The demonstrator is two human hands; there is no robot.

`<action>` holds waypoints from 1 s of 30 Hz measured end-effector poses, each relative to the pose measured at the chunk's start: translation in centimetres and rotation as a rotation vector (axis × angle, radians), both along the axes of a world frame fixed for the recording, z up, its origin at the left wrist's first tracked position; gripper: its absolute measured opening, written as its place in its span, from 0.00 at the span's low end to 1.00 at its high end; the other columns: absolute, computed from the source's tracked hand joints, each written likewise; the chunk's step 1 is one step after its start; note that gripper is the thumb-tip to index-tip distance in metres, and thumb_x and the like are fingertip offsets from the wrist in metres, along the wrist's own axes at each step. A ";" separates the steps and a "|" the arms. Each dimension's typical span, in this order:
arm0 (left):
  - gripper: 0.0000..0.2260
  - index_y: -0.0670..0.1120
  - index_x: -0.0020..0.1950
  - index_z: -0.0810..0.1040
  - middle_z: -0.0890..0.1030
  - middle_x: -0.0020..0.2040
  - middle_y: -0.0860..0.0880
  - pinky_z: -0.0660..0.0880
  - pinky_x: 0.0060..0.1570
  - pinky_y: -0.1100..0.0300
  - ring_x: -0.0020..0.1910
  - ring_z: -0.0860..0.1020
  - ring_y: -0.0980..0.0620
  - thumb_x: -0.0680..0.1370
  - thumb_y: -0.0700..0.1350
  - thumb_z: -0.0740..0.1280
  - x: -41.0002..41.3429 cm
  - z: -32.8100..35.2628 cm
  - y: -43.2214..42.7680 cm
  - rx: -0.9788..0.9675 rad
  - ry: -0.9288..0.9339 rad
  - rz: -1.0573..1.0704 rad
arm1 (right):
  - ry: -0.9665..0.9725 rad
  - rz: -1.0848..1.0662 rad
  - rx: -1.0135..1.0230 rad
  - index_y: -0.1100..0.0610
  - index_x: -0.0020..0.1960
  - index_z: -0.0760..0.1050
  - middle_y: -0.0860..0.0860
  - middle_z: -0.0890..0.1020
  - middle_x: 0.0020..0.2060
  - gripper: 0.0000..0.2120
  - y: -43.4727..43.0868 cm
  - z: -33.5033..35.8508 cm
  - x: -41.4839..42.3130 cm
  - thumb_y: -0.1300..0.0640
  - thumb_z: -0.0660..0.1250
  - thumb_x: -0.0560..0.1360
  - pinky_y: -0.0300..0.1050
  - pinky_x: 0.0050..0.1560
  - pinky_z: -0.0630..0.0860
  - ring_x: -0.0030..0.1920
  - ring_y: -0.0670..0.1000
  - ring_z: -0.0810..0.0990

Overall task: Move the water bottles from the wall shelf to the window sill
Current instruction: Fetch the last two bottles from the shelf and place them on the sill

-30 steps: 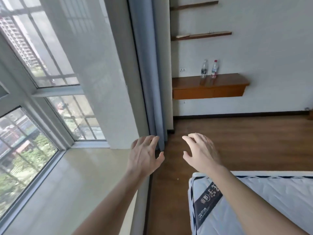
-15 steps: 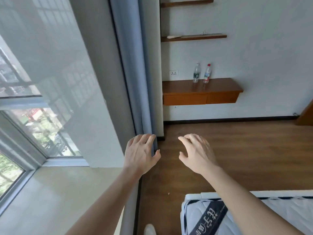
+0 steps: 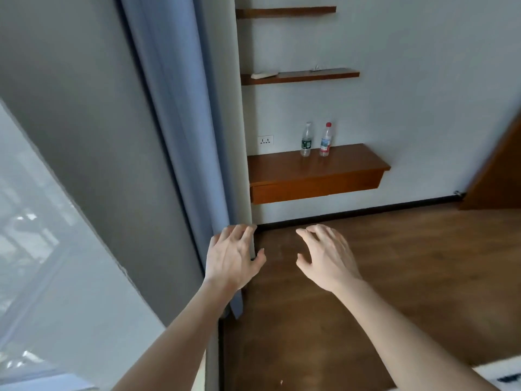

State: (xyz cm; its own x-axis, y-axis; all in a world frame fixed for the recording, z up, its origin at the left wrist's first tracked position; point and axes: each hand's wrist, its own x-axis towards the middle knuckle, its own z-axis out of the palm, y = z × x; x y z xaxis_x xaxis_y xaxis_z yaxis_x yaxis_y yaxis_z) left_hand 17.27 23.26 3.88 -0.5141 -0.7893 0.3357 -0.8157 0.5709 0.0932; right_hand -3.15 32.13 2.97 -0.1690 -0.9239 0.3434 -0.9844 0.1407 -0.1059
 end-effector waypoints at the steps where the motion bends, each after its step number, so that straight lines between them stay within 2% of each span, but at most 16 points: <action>1: 0.26 0.50 0.69 0.73 0.79 0.64 0.50 0.73 0.60 0.46 0.64 0.75 0.45 0.75 0.61 0.59 -0.7 0.0 -1.4 0.012 0.005 -0.015 | -0.004 -0.015 0.010 0.51 0.69 0.73 0.52 0.78 0.62 0.26 -1.1 0.0 -0.4 0.45 0.69 0.73 0.54 0.68 0.72 0.65 0.54 0.76; 6: 0.28 0.50 0.71 0.71 0.77 0.67 0.49 0.71 0.67 0.45 0.67 0.74 0.44 0.76 0.63 0.55 -4.6 -0.6 -6.2 0.029 -0.046 -0.088 | -0.003 -0.100 0.036 0.50 0.70 0.73 0.51 0.78 0.63 0.26 -4.7 -0.4 -3.5 0.45 0.69 0.74 0.54 0.69 0.71 0.66 0.54 0.75; 15: 0.26 0.54 0.73 0.67 0.73 0.72 0.53 0.67 0.70 0.47 0.71 0.69 0.49 0.78 0.63 0.58 -13.6 -2.0 -14.5 0.059 -0.064 -0.175 | -0.024 -0.213 0.095 0.49 0.72 0.70 0.50 0.76 0.67 0.27 -11.1 -2.3 -11.8 0.43 0.66 0.75 0.54 0.72 0.69 0.69 0.53 0.72; 22: 0.27 0.57 0.75 0.65 0.70 0.74 0.55 0.63 0.74 0.48 0.74 0.66 0.51 0.78 0.65 0.57 -26.4 -2.4 -23.3 0.085 -0.072 -0.218 | -0.019 -0.275 0.080 0.48 0.72 0.70 0.50 0.76 0.67 0.26 -18.8 -2.4 -24.0 0.43 0.66 0.76 0.52 0.72 0.68 0.69 0.52 0.73; 26: 0.27 0.56 0.75 0.64 0.69 0.75 0.55 0.60 0.74 0.50 0.74 0.65 0.52 0.79 0.64 0.58 -34.7 -1.1 -28.0 0.089 -0.070 -0.244 | -0.085 -0.324 0.070 0.45 0.73 0.67 0.48 0.73 0.71 0.26 -23.1 -1.5 -31.8 0.41 0.64 0.77 0.51 0.74 0.63 0.72 0.51 0.69; 30: 0.27 0.56 0.75 0.65 0.69 0.75 0.55 0.61 0.74 0.51 0.74 0.66 0.52 0.78 0.64 0.59 -41.2 -0.7 -31.9 0.083 -0.063 -0.248 | -0.112 -0.358 0.084 0.43 0.73 0.66 0.46 0.71 0.72 0.27 -26.8 -1.6 -38.2 0.39 0.63 0.76 0.51 0.74 0.63 0.74 0.50 0.67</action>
